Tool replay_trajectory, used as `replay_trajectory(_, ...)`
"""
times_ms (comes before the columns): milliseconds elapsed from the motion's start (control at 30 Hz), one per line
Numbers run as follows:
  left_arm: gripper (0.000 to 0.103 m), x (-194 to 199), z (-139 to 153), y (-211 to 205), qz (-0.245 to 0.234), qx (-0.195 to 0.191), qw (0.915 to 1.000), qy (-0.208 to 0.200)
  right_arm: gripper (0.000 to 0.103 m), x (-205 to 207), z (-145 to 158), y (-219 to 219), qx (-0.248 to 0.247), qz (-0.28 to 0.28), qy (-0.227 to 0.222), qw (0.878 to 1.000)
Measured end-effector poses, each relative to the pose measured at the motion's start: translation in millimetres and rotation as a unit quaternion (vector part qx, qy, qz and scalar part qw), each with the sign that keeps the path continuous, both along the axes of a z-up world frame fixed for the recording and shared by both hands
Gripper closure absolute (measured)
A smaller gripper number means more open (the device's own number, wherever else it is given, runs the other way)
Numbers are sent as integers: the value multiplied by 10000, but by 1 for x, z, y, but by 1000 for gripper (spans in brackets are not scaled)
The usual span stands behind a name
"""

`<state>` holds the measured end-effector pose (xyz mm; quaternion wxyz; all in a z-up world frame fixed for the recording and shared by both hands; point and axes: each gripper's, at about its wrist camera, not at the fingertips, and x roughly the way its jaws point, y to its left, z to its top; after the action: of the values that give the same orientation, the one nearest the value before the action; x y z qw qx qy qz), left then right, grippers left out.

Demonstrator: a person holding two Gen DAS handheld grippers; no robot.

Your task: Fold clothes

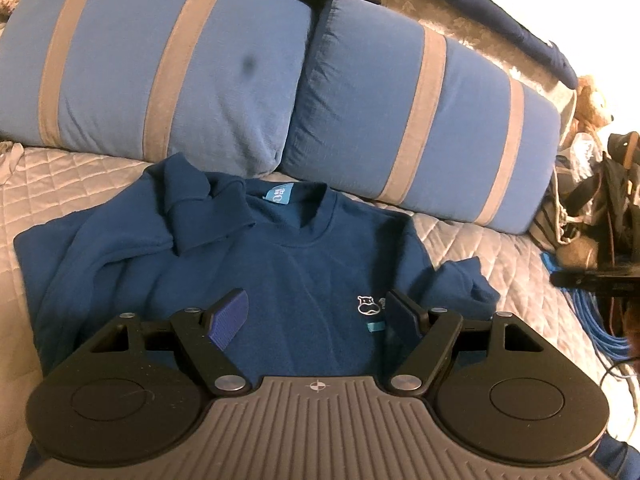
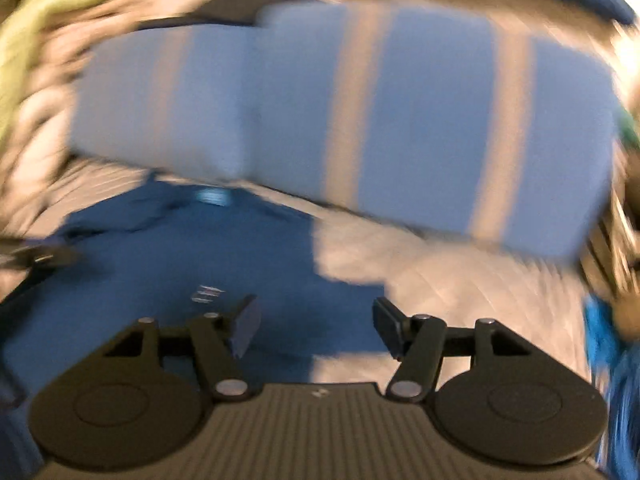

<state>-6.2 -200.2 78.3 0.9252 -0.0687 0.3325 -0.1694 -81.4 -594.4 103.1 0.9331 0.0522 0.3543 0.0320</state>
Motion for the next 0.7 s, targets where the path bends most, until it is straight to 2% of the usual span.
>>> replay_trajectory(100,28,1,-1,-1,17,19,10000,27,38,6,-28,-20,95,-297,85,9995)
replay_trajectory(167,28,2,-2,-2,18,52,10000,53,38,10,-47,-31,128,-475,131,9987)
replay_trajectory(267,28,3,-3,-3,13,87,9999,73,34,19,-71,-16,-671,-251,224,9972)
replay_trajectory(333,28,3,-3,-3,9,97,9999,81,34,24,-86,-3,-1275,-60,232,9916)
replay_trajectory(433,28,4,-4,-4,-3,125,9999,103,34,29,-104,16,-2173,248,51,9758)
replay_trajectory(533,28,5,-5,-5,-8,158,9998,123,34,32,-118,35,-2990,612,-231,9520)
replay_trajectory(600,28,5,-6,-5,-6,168,9998,128,38,33,-127,45,-3410,924,-369,9348)
replay_trajectory(633,28,6,-6,-5,-2,174,9998,131,50,34,-128,47,-3488,1088,-382,9301)
replay_trajectory(667,28,6,-6,-5,2,179,9997,134,71,34,-129,49,-3530,1254,-381,9264)
replay_trajectory(700,28,6,-6,-6,5,181,9997,136,78,34,-126,50,-3534,1340,-372,9251)
